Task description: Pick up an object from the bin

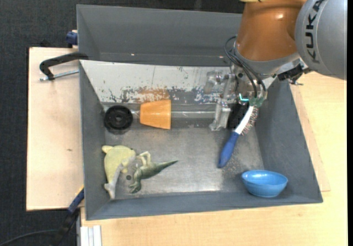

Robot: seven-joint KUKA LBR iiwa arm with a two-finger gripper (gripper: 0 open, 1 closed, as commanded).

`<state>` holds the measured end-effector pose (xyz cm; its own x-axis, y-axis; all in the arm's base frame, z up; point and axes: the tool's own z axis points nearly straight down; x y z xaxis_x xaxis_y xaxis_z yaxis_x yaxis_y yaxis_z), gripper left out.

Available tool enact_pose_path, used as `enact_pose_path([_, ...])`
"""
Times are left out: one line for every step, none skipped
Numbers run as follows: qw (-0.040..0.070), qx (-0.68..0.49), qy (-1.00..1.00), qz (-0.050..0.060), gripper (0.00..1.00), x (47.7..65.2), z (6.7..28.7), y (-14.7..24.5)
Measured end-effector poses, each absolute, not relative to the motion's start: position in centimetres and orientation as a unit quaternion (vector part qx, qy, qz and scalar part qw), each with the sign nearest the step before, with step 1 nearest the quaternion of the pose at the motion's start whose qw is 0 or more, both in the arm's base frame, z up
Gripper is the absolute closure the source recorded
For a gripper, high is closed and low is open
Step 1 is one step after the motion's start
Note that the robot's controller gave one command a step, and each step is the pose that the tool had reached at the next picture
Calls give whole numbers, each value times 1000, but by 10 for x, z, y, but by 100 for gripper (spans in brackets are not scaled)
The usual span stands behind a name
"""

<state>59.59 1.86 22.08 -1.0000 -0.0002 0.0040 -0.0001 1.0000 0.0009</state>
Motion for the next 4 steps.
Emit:
enact_pose_path([-2,0,-1000,-1,100,597,225,18])
enact_pose_path([3,-64,-998,0,100,518,180,2])
enact_pose_path([-1,-63,-998,-1,0,521,182,2])
enact_pose_path([-2,-97,-995,0,0,581,114,-41])
